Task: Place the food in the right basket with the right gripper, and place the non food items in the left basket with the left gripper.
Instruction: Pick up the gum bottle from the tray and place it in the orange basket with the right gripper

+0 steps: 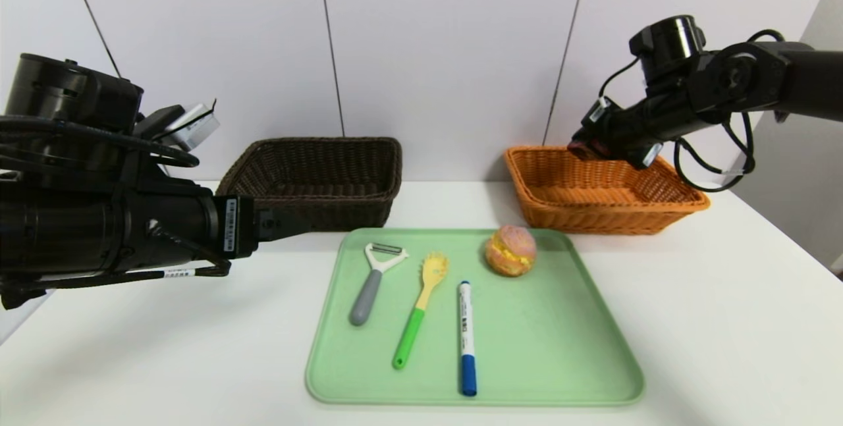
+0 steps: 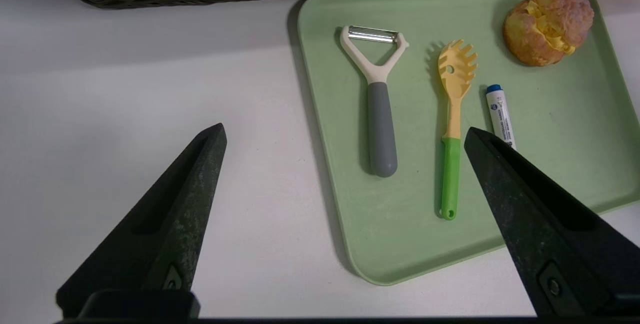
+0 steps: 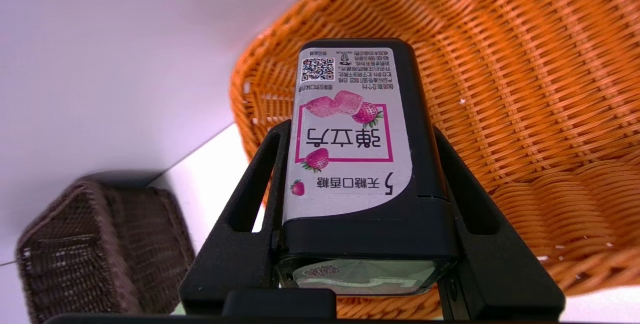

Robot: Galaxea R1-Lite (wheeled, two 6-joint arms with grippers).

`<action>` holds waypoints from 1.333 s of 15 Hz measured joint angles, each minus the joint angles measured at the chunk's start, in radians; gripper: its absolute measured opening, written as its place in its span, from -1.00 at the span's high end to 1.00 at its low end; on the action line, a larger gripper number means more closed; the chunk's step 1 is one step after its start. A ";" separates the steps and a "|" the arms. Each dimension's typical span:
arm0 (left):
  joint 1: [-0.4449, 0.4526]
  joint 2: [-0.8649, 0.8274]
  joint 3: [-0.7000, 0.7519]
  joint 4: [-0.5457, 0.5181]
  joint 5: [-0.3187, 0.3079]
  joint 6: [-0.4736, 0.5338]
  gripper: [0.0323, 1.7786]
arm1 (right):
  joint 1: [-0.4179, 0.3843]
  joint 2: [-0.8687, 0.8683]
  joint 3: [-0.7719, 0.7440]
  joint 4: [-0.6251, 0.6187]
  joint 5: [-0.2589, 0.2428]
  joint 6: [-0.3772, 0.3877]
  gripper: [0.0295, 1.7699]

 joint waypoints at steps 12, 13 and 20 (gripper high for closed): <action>0.000 -0.001 0.003 0.000 0.000 -0.001 -0.90 | -0.009 0.125 -0.002 -0.034 0.000 -0.007 0.11; 0.000 -0.001 0.003 0.000 0.000 -0.001 -0.90 | -0.010 0.132 -0.002 -0.037 0.000 -0.008 0.11; 0.000 0.000 0.003 0.000 0.000 -0.001 -0.90 | -0.016 0.154 -0.002 -0.063 0.000 -0.025 -0.41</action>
